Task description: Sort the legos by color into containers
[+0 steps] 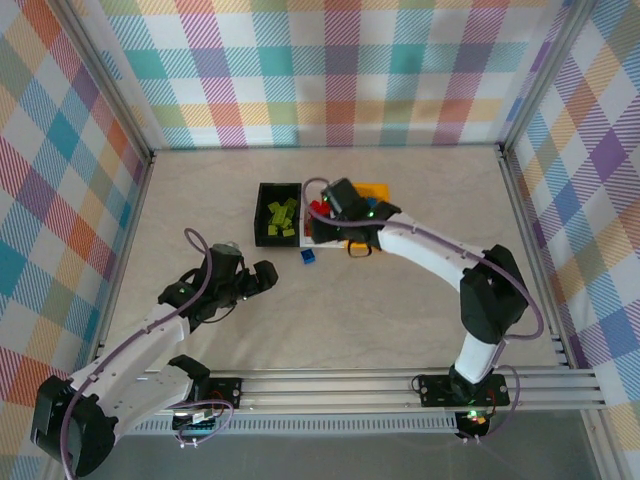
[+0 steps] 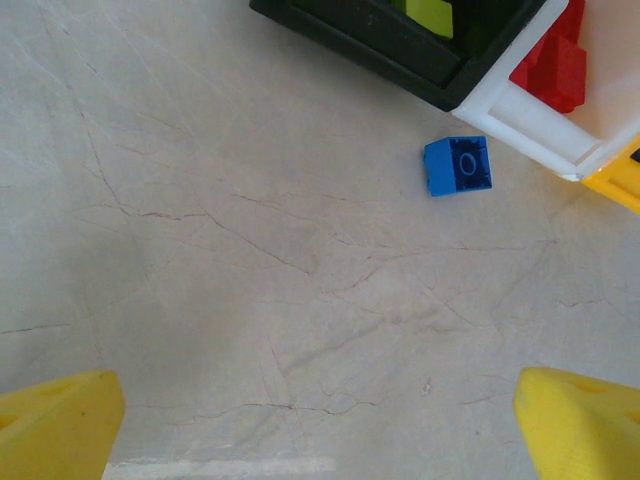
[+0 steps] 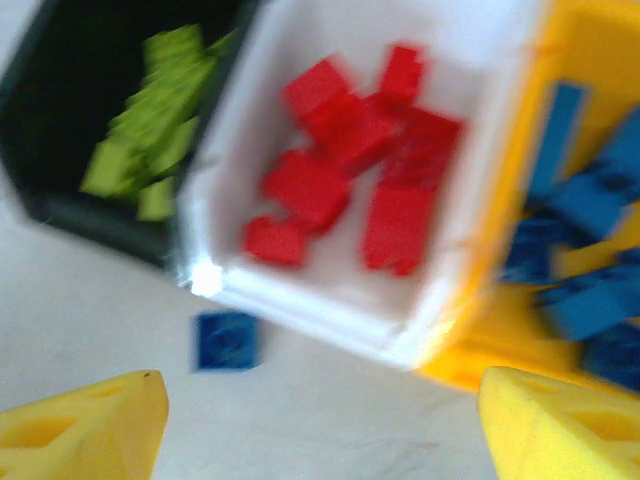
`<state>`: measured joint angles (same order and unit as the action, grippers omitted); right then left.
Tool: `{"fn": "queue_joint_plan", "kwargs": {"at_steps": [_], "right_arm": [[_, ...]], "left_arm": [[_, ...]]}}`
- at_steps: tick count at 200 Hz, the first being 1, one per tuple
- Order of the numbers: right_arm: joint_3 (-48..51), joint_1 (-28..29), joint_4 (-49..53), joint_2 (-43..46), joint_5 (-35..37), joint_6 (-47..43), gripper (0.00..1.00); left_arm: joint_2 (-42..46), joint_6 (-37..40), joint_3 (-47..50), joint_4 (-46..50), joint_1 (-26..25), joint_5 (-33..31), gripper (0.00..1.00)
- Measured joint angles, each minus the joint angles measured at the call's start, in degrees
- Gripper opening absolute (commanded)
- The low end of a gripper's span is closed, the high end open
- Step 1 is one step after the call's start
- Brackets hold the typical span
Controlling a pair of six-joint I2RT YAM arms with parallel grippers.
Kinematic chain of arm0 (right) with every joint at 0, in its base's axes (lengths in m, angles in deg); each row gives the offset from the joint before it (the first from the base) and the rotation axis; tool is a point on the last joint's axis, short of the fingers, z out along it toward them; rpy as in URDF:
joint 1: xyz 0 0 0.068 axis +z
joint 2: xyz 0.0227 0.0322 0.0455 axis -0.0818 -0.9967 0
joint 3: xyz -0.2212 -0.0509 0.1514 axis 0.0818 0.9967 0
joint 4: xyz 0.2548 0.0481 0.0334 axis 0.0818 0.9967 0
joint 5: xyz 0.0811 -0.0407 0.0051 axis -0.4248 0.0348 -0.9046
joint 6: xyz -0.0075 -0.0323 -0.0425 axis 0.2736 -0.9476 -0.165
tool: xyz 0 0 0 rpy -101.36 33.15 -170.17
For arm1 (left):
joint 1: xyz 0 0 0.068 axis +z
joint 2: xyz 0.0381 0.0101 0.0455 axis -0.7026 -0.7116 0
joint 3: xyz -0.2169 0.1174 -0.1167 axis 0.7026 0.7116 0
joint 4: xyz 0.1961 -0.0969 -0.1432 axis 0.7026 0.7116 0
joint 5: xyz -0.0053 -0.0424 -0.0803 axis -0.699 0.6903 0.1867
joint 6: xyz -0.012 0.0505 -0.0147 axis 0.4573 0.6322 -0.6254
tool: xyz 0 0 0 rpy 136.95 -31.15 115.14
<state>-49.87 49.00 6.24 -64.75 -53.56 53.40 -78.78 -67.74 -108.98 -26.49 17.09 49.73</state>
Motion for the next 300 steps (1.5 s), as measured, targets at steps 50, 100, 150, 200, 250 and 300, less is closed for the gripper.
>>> {"fn": "queue_joint_plan", "kwargs": {"at_steps": [50, 100, 150, 200, 250, 300], "right_arm": [[4.07, 4.96, -5.29, -7.19, -2.43, 4.44, 0.88], [1.75, 5.84, -6.45, -15.65, -0.57, 6.10, 0.83], [-3.98, 6.03, -6.12, -20.09, 3.30, 6.16, 0.73], [-6.47, 6.40, -5.60, -22.43, 5.40, 5.70, 0.51], [-3.15, 6.56, -7.41, -20.46, 5.18, 5.75, 0.38], [11.39, 6.67, -6.99, -3.98, 3.28, 6.01, 0.37]], "left_arm": [[0.94, 0.24, -0.07, 1.18, 0.35, -0.26, 1.00], [1.53, 0.42, -0.07, 1.20, 0.48, -0.22, 1.00], [1.64, 0.42, -0.07, 1.25, 0.76, -0.20, 1.00], [1.64, 0.42, -0.07, 1.25, 0.87, -0.17, 1.00], [1.64, 0.39, -0.02, 1.25, 0.87, -0.17, 1.00], [1.46, 0.39, 0.15, 1.07, 0.87, -0.13, 1.00]]}}
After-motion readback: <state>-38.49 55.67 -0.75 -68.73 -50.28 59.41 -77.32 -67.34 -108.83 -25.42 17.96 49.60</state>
